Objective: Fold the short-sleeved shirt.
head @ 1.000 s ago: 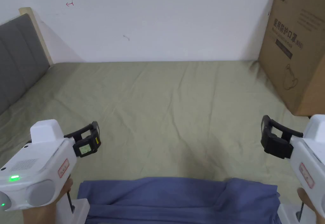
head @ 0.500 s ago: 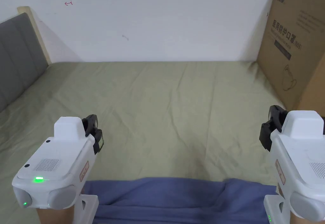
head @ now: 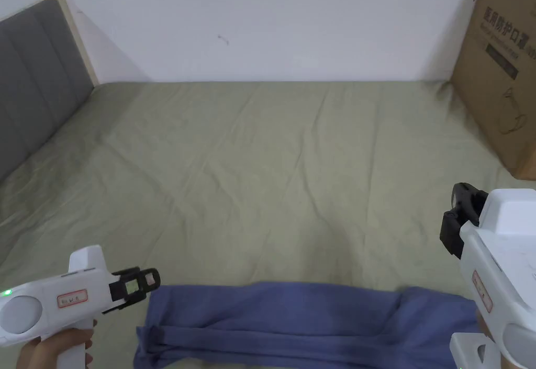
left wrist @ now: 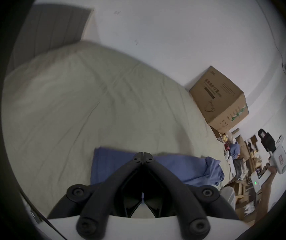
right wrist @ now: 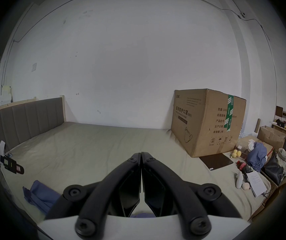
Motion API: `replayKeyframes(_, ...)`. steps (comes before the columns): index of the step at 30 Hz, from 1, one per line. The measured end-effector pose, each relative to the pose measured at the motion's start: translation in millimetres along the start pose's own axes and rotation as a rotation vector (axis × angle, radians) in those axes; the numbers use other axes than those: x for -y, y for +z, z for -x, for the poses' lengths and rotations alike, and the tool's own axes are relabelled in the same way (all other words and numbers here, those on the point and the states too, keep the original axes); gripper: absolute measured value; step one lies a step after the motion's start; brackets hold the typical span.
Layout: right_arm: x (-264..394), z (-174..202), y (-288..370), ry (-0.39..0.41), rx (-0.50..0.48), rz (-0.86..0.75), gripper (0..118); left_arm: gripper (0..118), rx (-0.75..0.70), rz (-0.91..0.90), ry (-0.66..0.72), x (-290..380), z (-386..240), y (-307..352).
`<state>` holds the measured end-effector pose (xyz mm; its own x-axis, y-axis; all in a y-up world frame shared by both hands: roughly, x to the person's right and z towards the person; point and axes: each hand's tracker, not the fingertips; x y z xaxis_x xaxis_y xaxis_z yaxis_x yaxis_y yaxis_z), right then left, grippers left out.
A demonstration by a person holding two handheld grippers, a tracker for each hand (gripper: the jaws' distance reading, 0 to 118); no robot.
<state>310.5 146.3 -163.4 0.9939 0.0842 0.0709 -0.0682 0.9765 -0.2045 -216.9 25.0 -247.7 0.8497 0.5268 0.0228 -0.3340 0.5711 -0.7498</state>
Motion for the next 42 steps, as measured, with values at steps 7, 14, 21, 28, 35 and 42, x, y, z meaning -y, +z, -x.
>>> replayKeyframes(7,8.8,10.2,-14.8,0.015,-0.014,0.044,0,26,0.022,0.165,0.124,12.5,57.4,-25.2)
replayKeyframes(14,16.4,12.4,-23.5,0.032,-0.013,0.077,0,97,-0.020,0.187,0.134,24.5,71.1,-49.5)
replayKeyframes(21,22.2,8.1,-27.7,0.026,-0.005,0.110,0,53,-0.019,0.197,0.125,26.4,78.8,-71.0)
replayKeyframes(28,24.8,-1.5,-24.5,0.015,0.013,0.121,0,7,-0.034,0.206,0.088,33.9,60.1,-80.9)
replayKeyframes(35,17.0,-9.5,-18.3,0.018,0.019,0.104,0,3,-0.089,0.100,-0.030,28.7,16.5,-48.7)
replayKeyframes(42,6.0,-14.7,-10.9,0.002,0.008,0.063,0,3,-0.143,0.057,-0.029,2.9,18.3,-8.0)
